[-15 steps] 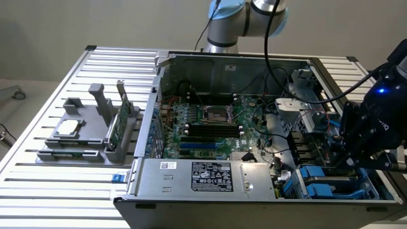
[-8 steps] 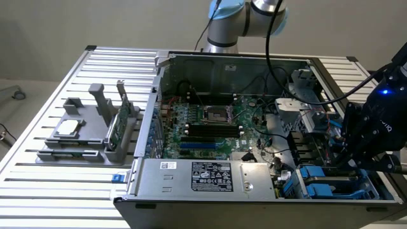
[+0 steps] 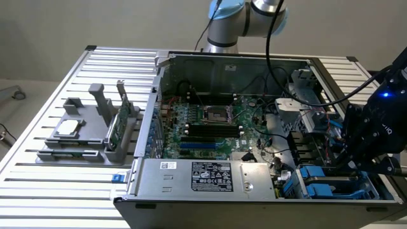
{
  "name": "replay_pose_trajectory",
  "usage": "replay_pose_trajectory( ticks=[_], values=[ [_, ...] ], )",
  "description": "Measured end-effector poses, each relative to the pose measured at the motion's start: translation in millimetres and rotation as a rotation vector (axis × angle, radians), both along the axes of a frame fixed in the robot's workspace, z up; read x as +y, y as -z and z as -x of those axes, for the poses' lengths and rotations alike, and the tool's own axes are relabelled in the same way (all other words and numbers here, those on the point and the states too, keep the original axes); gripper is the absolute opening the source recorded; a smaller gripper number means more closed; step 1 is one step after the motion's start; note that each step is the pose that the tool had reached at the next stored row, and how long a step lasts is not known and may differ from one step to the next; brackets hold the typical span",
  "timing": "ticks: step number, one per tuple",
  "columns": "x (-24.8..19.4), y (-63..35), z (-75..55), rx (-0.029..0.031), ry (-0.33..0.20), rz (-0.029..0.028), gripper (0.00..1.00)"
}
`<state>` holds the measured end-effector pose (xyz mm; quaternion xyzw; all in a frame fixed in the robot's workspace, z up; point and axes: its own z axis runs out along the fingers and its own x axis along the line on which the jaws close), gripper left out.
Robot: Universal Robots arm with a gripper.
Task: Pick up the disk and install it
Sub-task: 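Insert the disk into the insertion slot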
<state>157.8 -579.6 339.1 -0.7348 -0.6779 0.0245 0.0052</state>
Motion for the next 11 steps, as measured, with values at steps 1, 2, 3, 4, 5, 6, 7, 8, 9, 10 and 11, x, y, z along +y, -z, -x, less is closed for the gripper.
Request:
replay_pose_trajectory(
  ticks=[1, 2, 3, 4, 5, 6, 7, 8, 9, 10, 11],
  values=[
    [0.0, 0.0, 0.7, 0.0000, 0.000, -0.0009, 0.16],
    [0.0, 0.1, 0.8, 0.0000, 0.000, -0.0010, 0.16],
    [0.0, 0.1, 0.8, 0.0000, 0.000, -0.0012, 0.16],
    [0.0, 0.1, 0.9, 0.0000, 0.000, -0.0012, 0.16],
    [0.0, 0.1, 0.9, 0.0000, 0.000, -0.0012, 0.16],
    [0.0, 0.1, 0.9, 0.0000, 0.000, -0.0013, 0.16],
    [0.0, 0.5, 0.9, 0.0000, 0.000, -0.0015, 0.16],
    [0.1, 1.0, 1.4, 0.0000, 0.000, -0.0016, 0.16],
    [0.3, 1.0, 1.4, 0.0000, 0.000, -0.0016, 0.16],
    [0.3, 1.1, 1.5, 0.0000, 0.000, -0.0017, 0.16],
    [0.3, 1.1, 1.5, 0.0000, 0.000, -0.0015, 0.16]
  ],
)
